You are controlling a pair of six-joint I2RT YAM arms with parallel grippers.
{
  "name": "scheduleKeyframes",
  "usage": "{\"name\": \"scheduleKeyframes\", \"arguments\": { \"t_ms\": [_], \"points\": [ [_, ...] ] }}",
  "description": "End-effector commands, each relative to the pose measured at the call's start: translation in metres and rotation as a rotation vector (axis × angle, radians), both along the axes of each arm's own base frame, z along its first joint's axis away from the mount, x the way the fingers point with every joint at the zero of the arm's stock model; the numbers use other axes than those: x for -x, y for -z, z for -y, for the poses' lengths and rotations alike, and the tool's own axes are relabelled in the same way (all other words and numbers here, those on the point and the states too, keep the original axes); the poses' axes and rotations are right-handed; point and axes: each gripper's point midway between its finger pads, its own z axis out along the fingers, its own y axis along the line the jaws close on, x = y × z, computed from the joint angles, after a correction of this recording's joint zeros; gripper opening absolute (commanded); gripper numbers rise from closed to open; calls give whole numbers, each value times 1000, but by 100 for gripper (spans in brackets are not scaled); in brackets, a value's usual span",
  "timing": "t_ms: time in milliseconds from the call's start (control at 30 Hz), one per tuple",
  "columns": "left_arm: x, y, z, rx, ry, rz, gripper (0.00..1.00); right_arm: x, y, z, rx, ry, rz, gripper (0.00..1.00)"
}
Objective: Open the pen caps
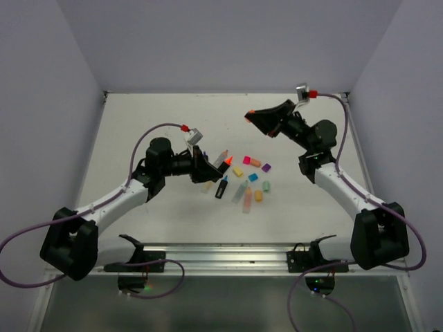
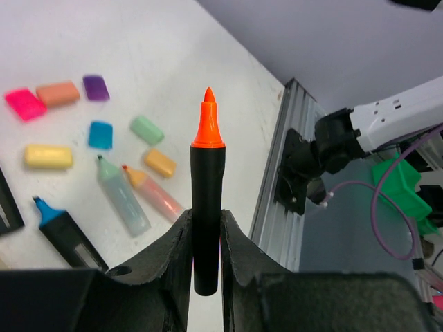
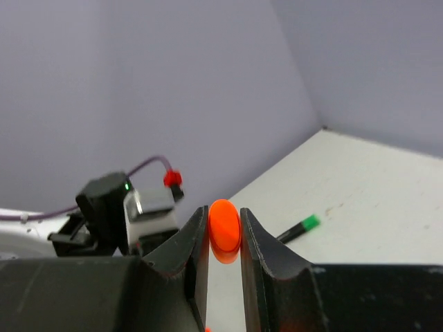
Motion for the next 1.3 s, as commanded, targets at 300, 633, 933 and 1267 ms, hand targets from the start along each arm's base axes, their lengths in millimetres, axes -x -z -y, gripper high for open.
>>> {"name": "scheduleKeyframes", "arguments": {
  "t_ms": [300, 633, 933, 1267],
  "points": [
    [10, 25, -7, -57, 2, -122, 0, -1, -72, 33, -76, 148, 227, 0],
    [-46, 53, -41, -267, -364, -108, 0, -38, 40, 60, 284, 376, -114, 0],
    [-78, 95, -92, -469, -708, -161, 0, -45, 158, 110, 646, 574, -481, 0],
    [-78, 146, -109, -577, -787, -243, 2, -39, 228, 131, 800, 623, -678, 0]
  ]
}}
